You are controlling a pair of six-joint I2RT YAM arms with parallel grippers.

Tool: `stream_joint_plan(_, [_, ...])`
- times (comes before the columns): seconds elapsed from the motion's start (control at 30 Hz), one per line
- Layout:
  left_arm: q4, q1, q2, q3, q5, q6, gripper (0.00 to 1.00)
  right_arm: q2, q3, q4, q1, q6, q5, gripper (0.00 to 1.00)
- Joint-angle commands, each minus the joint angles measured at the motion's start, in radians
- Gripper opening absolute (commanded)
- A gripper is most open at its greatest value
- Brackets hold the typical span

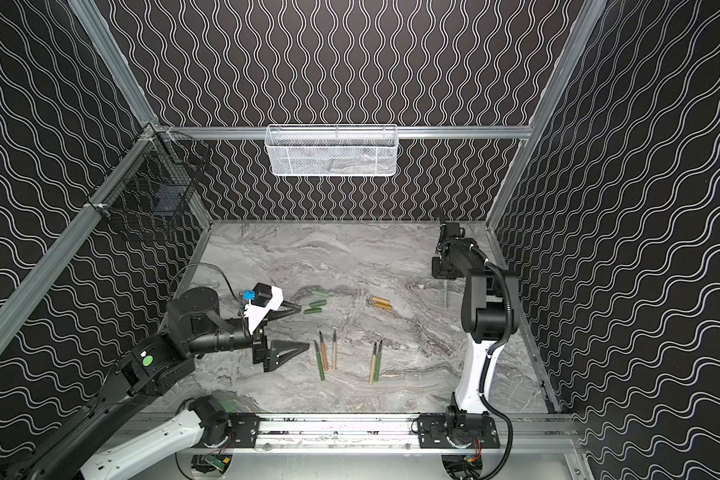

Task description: Insert the pens into the pen caps

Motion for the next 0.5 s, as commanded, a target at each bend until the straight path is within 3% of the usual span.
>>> stream_joint_plan(0.0, [0.021, 0.001, -0.004, -0.004, -0.007, 0.021, 0.99, 0.026, 0.031, -0.025, -0.002, -0.019, 0.015, 0.10])
stream_joint_plan(0.47, [0.027, 0.002, 0.022, 0.011, 0.020, 0.027, 0.99, 0.098, 0.050, -0.022, -0.008, -0.022, -0.037, 0.30])
